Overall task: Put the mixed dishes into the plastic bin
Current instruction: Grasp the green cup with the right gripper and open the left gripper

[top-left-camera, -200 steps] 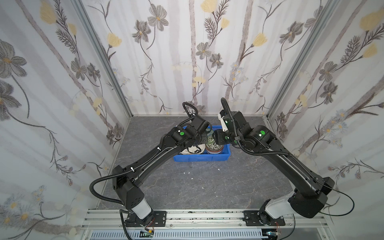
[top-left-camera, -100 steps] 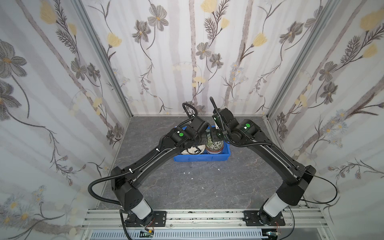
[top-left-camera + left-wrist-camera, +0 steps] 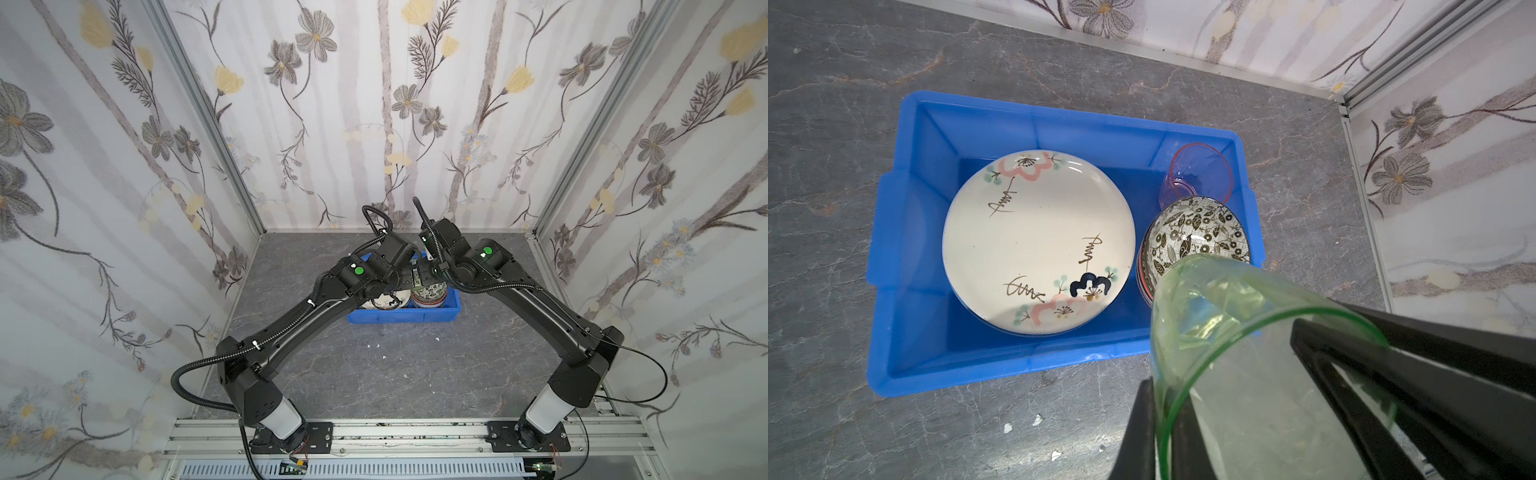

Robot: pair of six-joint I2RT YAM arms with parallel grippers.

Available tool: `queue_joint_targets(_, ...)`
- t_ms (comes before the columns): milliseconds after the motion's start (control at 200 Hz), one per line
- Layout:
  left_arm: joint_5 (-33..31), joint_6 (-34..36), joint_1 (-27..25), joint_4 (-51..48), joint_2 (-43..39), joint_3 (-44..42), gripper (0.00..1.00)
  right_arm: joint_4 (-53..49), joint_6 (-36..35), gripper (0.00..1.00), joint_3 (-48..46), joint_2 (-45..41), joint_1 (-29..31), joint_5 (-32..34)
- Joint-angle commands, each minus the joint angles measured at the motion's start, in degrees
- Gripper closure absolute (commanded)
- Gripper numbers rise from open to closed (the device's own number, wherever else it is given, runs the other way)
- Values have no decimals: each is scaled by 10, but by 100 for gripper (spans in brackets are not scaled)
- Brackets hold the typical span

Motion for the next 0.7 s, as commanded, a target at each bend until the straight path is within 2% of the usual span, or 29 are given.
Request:
queue_joint_targets(0, -2, -3, 2, 6, -7, -1, 100, 16, 1, 92, 4, 0, -1, -12)
queue_joint_targets(105, -4, -3, 2, 6, -12, -5, 100, 17, -1, 100, 4, -2, -1, -15)
queue_joint_targets(190, -6, -4, 2, 6, -15, -7, 100, 16, -5, 100, 4, -2, -1, -17)
queue_joint_targets(410, -11, -1, 3, 6, -21, -7, 81, 9, -11, 100, 0, -5, -4, -18)
queue_joint_targets(515, -15, 2, 4, 6, -30, -5, 67, 8, -15, 100, -6, -8, -11, -18)
queue_joint_targets(595, -18, 3, 10, 6, -42, -4, 48, 8, -18, 100, -15, -11, -19, -23)
queue_joint_targets(694, -22, 7, 18, 6, -62, -4, 30, 9, -26, 100, -20, -13, -31, -25)
